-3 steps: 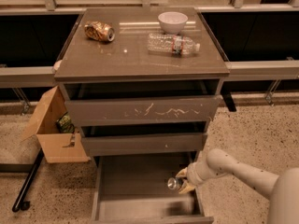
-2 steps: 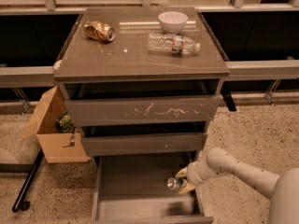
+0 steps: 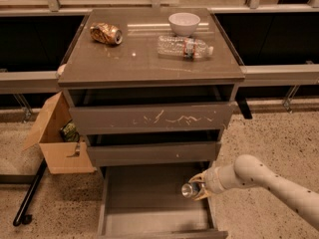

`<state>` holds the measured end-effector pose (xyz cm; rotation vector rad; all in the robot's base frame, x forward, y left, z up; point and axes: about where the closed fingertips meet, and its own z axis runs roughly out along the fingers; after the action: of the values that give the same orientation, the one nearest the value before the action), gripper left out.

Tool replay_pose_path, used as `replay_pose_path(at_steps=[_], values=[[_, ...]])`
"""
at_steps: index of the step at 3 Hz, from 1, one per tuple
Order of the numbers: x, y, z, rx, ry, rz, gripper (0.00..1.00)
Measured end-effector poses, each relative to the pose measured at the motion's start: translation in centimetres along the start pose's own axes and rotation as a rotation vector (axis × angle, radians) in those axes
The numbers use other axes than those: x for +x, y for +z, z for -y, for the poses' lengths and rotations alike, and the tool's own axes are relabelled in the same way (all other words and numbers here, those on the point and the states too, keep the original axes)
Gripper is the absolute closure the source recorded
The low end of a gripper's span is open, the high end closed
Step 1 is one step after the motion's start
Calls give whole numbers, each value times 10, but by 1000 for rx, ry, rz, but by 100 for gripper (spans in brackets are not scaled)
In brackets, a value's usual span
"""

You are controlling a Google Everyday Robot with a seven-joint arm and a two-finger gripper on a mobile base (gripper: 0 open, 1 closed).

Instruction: Pick redbull can from bottom drawer and place on counter

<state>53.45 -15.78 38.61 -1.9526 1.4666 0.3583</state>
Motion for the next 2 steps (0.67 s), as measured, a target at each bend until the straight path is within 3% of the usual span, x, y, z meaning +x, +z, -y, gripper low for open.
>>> replay_pose_path(at_steps=[1,2], values=[[-79,-105,33,154,-231,31,100],[-121,-157,57,217,-360,39,100]])
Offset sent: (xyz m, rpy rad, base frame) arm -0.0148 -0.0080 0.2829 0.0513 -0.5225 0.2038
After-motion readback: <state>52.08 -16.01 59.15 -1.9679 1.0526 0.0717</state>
